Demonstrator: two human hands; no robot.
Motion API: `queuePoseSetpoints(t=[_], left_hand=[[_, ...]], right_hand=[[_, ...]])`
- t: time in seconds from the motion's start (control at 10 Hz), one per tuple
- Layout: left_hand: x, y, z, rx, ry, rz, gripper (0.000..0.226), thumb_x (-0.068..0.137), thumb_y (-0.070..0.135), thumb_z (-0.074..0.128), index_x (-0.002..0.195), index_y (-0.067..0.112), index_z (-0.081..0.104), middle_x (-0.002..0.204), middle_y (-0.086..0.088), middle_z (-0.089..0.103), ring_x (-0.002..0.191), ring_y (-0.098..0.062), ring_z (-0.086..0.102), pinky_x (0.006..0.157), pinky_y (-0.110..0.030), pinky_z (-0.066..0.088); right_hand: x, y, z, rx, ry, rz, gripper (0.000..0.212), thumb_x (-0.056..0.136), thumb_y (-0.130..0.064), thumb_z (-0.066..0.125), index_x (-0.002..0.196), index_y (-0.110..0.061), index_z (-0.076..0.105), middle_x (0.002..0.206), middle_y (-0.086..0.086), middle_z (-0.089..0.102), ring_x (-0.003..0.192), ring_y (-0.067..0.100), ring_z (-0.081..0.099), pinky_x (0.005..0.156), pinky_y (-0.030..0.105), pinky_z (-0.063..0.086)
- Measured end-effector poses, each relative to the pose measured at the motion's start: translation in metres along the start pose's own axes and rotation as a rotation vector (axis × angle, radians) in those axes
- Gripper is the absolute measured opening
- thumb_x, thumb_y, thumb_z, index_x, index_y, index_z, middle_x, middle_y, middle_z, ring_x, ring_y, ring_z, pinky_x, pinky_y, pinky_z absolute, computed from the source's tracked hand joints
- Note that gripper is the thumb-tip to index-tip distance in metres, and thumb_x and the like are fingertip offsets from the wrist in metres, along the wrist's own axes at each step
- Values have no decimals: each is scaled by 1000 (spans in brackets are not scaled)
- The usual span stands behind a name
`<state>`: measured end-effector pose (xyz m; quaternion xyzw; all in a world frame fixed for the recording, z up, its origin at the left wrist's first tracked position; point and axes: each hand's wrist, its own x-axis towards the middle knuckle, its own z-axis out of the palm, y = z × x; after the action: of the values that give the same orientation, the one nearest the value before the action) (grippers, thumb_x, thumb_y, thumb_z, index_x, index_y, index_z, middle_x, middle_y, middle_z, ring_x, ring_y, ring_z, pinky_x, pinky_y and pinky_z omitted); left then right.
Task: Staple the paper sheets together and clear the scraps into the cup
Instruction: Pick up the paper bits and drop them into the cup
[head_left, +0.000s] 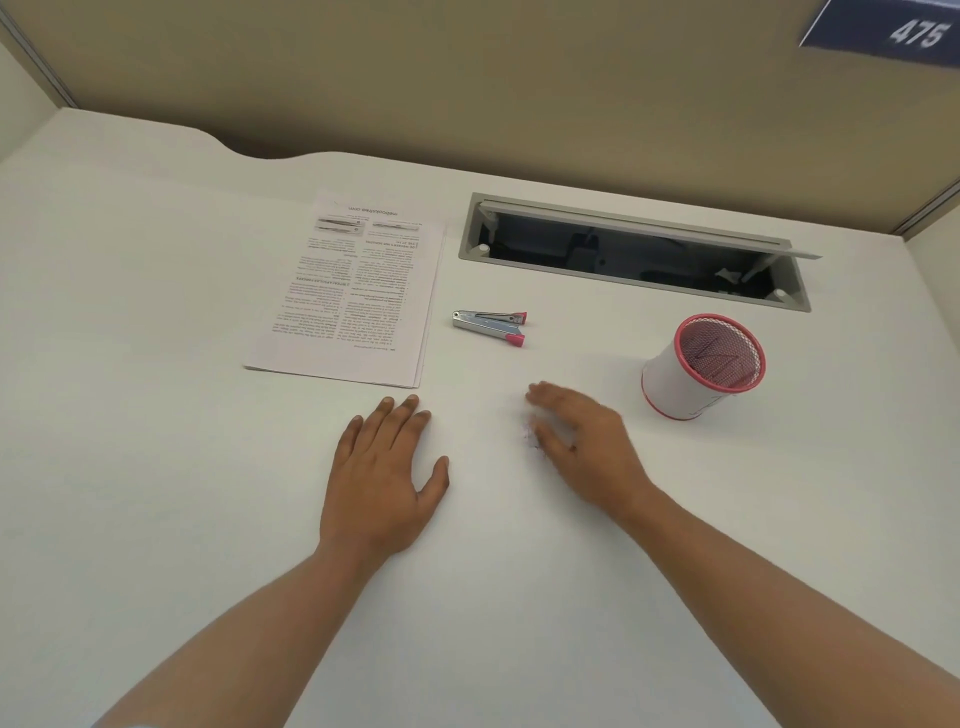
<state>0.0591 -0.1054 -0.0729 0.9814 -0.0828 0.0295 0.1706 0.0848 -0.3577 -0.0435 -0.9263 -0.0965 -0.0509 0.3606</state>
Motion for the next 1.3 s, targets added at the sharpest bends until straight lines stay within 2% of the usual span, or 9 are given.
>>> queuePoseSetpoints(t=[0.1, 0.2, 0.3, 0.4, 0.5, 0.6, 0.7, 0.9, 1.3], left_hand=[[0, 0, 0, 1, -5, -1, 59, 92, 53, 40, 141, 22, 52, 156, 5, 45, 149, -19, 34, 124, -42, 21], [1, 0, 1, 0, -6, -1, 59, 92, 53, 40, 141, 22, 52, 157, 5, 44, 149, -19, 34, 123, -43, 22], [0, 0, 1, -2, 2, 0, 59, 92, 53, 41, 141, 22, 53, 156, 5, 45, 148, -19, 35, 123, -44, 22], [0, 0, 1, 0, 9, 2, 59, 92, 53, 41, 140, 21, 54, 155, 4, 47, 148, -19, 36, 123, -44, 23], [0, 0, 1, 0, 3, 1, 60, 92, 53, 41, 140, 21, 53, 156, 5, 46, 148, -19, 35, 123, -43, 22], [0, 0, 1, 4, 1, 0, 59, 92, 53, 41, 141, 22, 53, 156, 5, 45, 148, -19, 35, 123, -42, 21], [0, 0, 1, 3, 2, -1, 59, 92, 53, 42, 140, 22, 52, 156, 5, 45, 148, -19, 35, 123, -42, 21], [0, 0, 0, -4, 2, 1, 59, 92, 53, 42, 140, 22, 52, 156, 5, 45, 148, -20, 35, 123, -43, 22], [0, 0, 0, -2, 5, 2, 59, 92, 53, 41, 140, 21, 53, 156, 4, 46, 148, -19, 35, 123, -43, 22]], right_hand=[[8, -2, -18, -29, 95, 117, 26, 88, -8, 62, 113, -13, 70, 123, 4, 68, 115, 19, 61, 104, 33, 43], [11, -2, -22, -125, -41, 172, 27, 88, -12, 61, 114, -14, 69, 120, 4, 67, 110, 22, 61, 100, 34, 46], [9, -6, -18, -230, -212, 146, 37, 90, -22, 59, 128, -20, 60, 130, 0, 58, 119, 23, 52, 100, 32, 42], [12, -13, -16, -300, -342, 26, 45, 92, -14, 51, 136, -23, 54, 141, 0, 50, 127, 24, 43, 104, 35, 40], [17, -17, -19, -379, -492, -95, 50, 90, -5, 45, 136, -23, 53, 144, 0, 47, 130, 24, 40, 104, 37, 39], [18, -19, -26, -407, -549, -123, 41, 92, -13, 47, 131, -23, 57, 138, -1, 49, 124, 22, 44, 97, 37, 44], [16, -19, -31, -426, -586, -126, 36, 92, -29, 57, 127, -24, 57, 128, -2, 51, 114, 20, 48, 92, 36, 46], [12, -25, -23, -405, -531, -116, 17, 93, -20, 55, 105, -17, 68, 103, 4, 59, 90, 27, 60, 74, 37, 51], [17, -38, -16, -495, -511, -5, 17, 91, -17, 55, 97, -15, 71, 101, 4, 68, 91, 27, 61, 72, 32, 48]])
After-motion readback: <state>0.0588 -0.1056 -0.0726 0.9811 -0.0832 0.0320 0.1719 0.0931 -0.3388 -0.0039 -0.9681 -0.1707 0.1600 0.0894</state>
